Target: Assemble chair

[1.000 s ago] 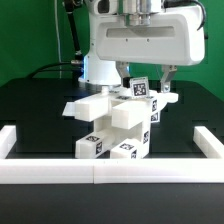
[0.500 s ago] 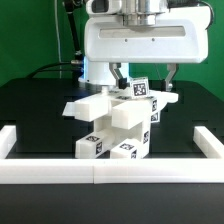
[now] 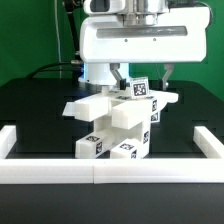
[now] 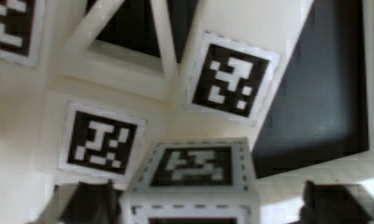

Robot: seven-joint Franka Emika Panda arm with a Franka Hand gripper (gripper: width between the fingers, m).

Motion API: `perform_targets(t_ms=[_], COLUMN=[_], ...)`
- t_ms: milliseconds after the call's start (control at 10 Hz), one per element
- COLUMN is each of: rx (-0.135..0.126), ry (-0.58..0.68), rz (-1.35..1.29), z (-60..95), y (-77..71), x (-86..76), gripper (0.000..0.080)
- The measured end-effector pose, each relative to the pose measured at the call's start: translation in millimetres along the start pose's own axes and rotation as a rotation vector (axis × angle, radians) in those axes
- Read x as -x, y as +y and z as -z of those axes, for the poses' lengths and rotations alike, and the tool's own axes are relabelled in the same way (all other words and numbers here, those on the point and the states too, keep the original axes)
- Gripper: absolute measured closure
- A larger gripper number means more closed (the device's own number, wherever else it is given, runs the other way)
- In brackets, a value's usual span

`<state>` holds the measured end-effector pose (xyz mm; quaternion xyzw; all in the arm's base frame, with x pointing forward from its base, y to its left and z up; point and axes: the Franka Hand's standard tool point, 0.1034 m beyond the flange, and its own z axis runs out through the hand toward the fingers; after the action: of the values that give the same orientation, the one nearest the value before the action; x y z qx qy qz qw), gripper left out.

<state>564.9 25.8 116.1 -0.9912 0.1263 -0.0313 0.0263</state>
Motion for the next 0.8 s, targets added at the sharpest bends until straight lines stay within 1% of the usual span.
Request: perform_targets(t_ms=[100,200,500,800], rx=[0.000,0.000,0.000,-0.001], ry=[0.000,0.000,0.000,0.000], rz=[0.000,0.000,-0.022,-0.191], z=[0.0,0.0,-0.1,-0.1], y=[0.0,0.0,0.0,-0.3], x=[0.0,0.0,0.0,0.1], gripper=[0.0432,0.0516,0.0515,0.0515])
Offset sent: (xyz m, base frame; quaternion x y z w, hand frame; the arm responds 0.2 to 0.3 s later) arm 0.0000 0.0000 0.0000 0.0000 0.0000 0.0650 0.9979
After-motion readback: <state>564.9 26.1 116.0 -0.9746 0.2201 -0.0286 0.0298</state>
